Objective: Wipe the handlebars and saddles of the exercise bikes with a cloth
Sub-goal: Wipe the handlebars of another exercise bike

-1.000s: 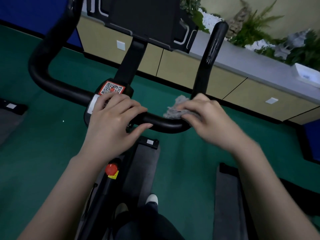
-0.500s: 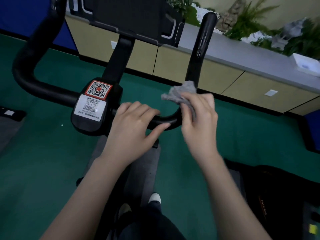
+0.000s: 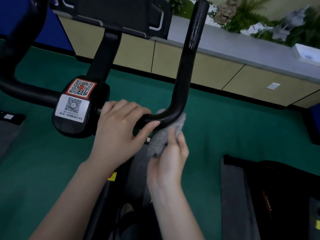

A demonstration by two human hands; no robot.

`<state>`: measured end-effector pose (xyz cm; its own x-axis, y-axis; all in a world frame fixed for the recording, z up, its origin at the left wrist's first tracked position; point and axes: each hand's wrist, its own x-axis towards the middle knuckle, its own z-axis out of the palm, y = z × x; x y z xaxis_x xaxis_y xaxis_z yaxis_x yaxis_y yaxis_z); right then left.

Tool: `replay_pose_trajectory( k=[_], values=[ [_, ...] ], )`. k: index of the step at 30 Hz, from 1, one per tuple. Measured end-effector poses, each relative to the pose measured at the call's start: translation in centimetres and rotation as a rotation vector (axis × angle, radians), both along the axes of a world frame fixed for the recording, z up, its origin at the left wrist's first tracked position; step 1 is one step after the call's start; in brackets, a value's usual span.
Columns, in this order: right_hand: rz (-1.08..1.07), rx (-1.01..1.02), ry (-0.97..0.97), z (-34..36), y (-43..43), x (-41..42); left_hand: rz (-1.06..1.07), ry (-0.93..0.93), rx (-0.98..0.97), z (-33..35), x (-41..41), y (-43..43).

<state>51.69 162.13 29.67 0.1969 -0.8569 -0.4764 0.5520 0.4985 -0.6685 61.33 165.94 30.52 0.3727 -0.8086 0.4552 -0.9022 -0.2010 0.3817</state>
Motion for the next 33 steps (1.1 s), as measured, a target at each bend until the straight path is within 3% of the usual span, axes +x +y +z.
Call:
replay_pose_trajectory(
  k=[4,7,12,19,23,29,33],
  values=[
    [0.164,0.146,-0.243,-0.1,-2.0,-0.5,-0.001,-0.001,-0.001,0.0,-0.1,0.0],
    [0.273,0.142,-0.277,-0.1,-3.3,-0.6,0.001,0.002,0.005,0.0,0.0,0.0],
    [0.393,-0.028,-0.179,-1.2,-3.0,-2.0,0.003,-0.009,-0.003,0.1,-0.1,0.0],
    [0.562,-0.179,0.115,-1.1,-3.5,-3.0,0.026,-0.035,0.019,0.3,-0.3,-0.1],
    [0.275,-0.119,0.002,0.1,-5.8,-2.7,0.036,-0.053,0.009,0.4,-0.6,-0.1],
    [-0.100,-0.509,0.515,-0.3,-2.8,-0.7,0.103,-0.117,-0.042,0.3,-2.8,-2.2],
    [-0.120,-0.885,0.674,0.1,-4.9,-0.8,0.130,-0.127,-0.069,-0.3,-3.1,-2.6]
  ],
)
